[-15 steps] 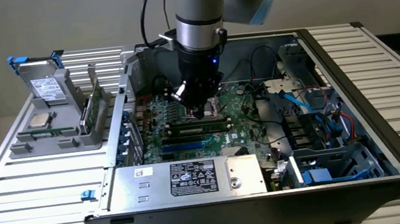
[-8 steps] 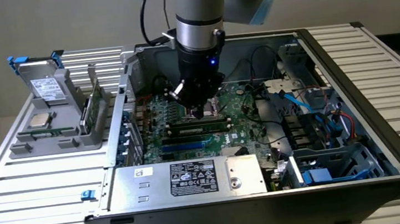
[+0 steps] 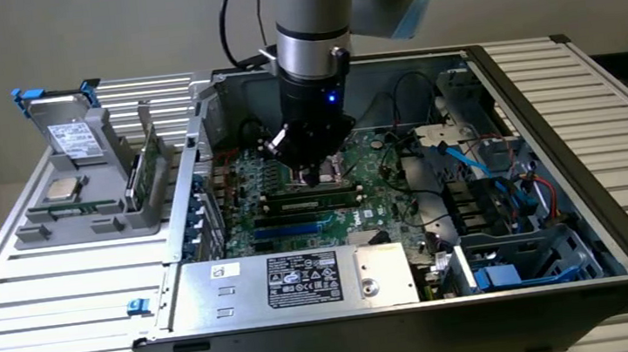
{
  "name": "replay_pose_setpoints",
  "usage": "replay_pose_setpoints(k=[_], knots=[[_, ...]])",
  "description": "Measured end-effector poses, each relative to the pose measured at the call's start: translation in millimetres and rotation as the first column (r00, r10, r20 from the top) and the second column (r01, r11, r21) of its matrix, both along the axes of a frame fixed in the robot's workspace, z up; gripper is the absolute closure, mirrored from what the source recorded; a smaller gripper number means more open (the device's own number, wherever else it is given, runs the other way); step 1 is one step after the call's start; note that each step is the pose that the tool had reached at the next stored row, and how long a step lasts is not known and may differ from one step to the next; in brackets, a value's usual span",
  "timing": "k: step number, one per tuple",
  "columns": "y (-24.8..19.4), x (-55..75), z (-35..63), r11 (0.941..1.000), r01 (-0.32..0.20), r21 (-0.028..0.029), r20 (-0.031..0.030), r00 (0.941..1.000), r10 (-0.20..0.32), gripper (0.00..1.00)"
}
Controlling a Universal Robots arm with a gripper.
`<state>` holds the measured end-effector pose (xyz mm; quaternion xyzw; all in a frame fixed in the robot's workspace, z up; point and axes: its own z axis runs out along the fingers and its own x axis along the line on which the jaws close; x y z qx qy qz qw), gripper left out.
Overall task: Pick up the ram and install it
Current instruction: 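Press down the ram until it locks into place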
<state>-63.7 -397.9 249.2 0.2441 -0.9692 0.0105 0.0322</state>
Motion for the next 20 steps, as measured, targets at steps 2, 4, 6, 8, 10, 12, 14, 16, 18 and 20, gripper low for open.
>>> replay_pose_setpoints(k=[2, 4, 6, 8, 10, 12, 14, 16, 18, 20], knots=[[0.0, 0.0, 0.0, 0.9999, 0.017, -0.0008, 0.0073, 0.9998, -0.017, 0.89], [0.0, 0.0, 0.0, 0.9994, 0.034, -0.0012, 0.0138, 0.9993, -0.034, 0.89], [0.0, 0.1, 0.0, 0.9985, 0.055, -0.0013, 0.0158, 0.9984, -0.055, 0.89], [0.0, 0.0, 0.0, 0.9971, 0.076, -0.0021, 0.0165, 0.9969, -0.076, 0.89], [0.0, -0.1, 0.1, 0.9950, 0.099, -0.0036, 0.0166, 0.9949, -0.099, 0.89], [0.0, -0.1, 0.1, 0.9928, 0.119, -0.0059, 0.0169, 0.9927, -0.119, 0.89], [0.0, 0.0, 0.0, 0.9902, 0.140, -0.0080, 0.0175, 0.9901, -0.139, 0.89], [0.0, 0.1, 0.0, 0.9872, 0.159, -0.0119, 0.0184, 0.9872, -0.159, 0.89], [0.0, 0.0, 0.0, 0.9841, 0.177, -0.0161, 0.0195, 0.9841, -0.176, 0.89], [0.0, 0.0, 0.0, 0.9807, 0.195, -0.0202, 0.0207, 0.9807, -0.194, 0.89]])
